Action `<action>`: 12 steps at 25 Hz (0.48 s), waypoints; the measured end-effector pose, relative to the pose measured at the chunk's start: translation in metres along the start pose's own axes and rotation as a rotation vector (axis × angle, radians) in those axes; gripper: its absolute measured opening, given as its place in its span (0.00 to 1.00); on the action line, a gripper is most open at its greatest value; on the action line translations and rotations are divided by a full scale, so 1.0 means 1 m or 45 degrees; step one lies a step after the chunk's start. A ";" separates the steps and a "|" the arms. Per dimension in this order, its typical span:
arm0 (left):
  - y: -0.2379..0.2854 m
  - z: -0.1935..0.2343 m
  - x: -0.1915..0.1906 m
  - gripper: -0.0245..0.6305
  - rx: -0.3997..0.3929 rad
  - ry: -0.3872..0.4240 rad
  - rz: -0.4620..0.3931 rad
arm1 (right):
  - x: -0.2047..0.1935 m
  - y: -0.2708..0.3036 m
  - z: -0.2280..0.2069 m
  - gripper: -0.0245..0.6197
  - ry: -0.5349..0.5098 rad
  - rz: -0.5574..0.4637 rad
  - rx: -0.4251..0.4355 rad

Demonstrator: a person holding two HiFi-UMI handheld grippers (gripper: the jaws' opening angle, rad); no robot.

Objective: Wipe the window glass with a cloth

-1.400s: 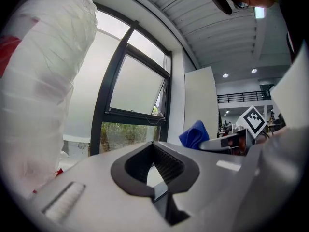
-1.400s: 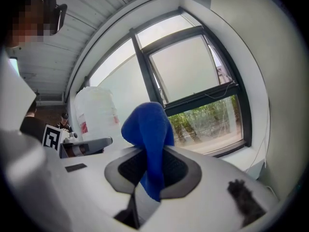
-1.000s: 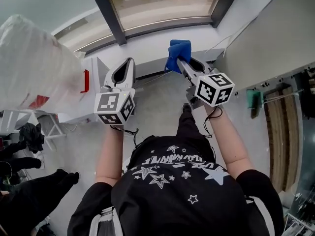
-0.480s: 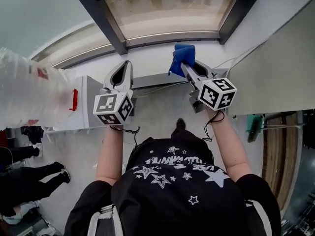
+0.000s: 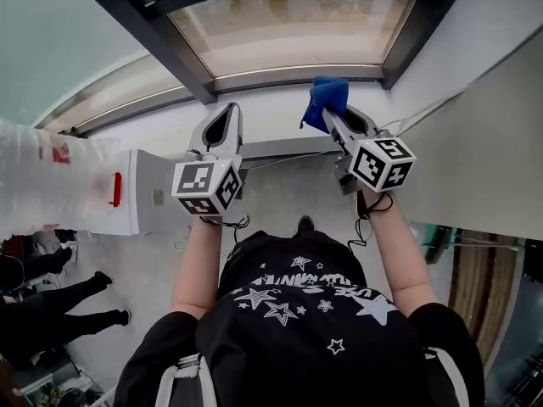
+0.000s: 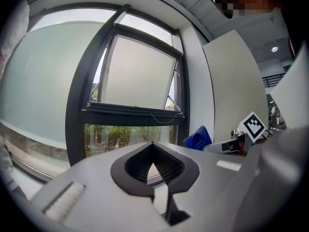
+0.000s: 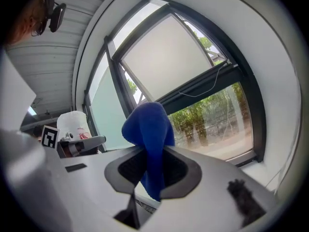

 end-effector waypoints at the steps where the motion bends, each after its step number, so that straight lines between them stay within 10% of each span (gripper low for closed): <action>1: 0.004 -0.002 -0.001 0.05 -0.005 0.007 0.000 | 0.001 0.002 -0.006 0.15 0.008 -0.001 -0.003; 12: 0.004 0.045 -0.017 0.05 0.141 -0.023 0.034 | -0.029 0.036 -0.010 0.15 0.057 0.084 0.025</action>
Point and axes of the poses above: the fingertips, and each gripper's own axes: y forward along the fingers, z to its left, x out of its top, the point moved 4 cm from there along -y, backward along the fingers, and after that the axes turned 14 degrees about -z, right-handed, at the moved point
